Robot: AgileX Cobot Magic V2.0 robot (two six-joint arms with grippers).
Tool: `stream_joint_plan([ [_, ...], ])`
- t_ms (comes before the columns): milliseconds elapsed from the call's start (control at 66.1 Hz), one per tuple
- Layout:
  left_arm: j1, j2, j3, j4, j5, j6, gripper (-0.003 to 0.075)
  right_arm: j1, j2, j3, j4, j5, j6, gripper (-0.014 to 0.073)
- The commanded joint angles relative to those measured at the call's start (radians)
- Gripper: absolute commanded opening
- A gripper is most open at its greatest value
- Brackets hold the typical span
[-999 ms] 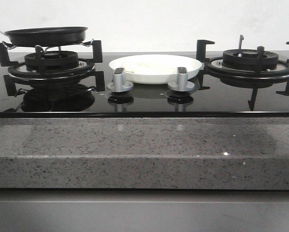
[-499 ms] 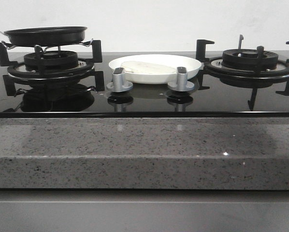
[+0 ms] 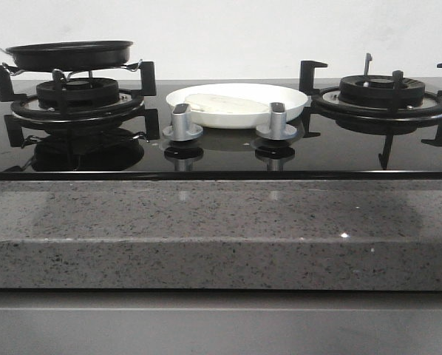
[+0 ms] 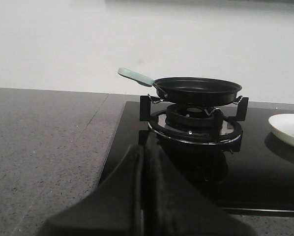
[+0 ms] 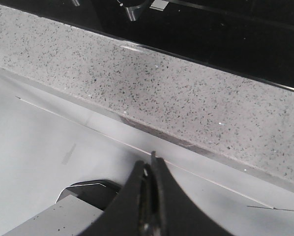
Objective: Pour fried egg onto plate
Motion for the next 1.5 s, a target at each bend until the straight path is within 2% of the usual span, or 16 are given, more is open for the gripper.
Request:
stream_joint_plan([
  [0, 0.002, -0.017, 0.005, 0.002, -0.092, -0.005, -0.002, -0.001, 0.001, -0.024, 0.002, -0.052, -0.013, -0.0067],
  [439, 0.002, -0.013, 0.005, 0.017, -0.14, -0.003, -0.002, -0.001, 0.001, -0.024, 0.002, -0.052, -0.013, -0.0067],
  [651, 0.002, -0.013, 0.005, -0.074, -0.143, 0.12, -0.002, -0.001, 0.001, -0.024, 0.002, -0.052, -0.013, -0.0067],
  [1483, 0.002, -0.013, 0.005, -0.081, -0.136, 0.119, -0.002, -0.001, 0.001, -0.024, 0.002, -0.052, -0.013, -0.0067],
])
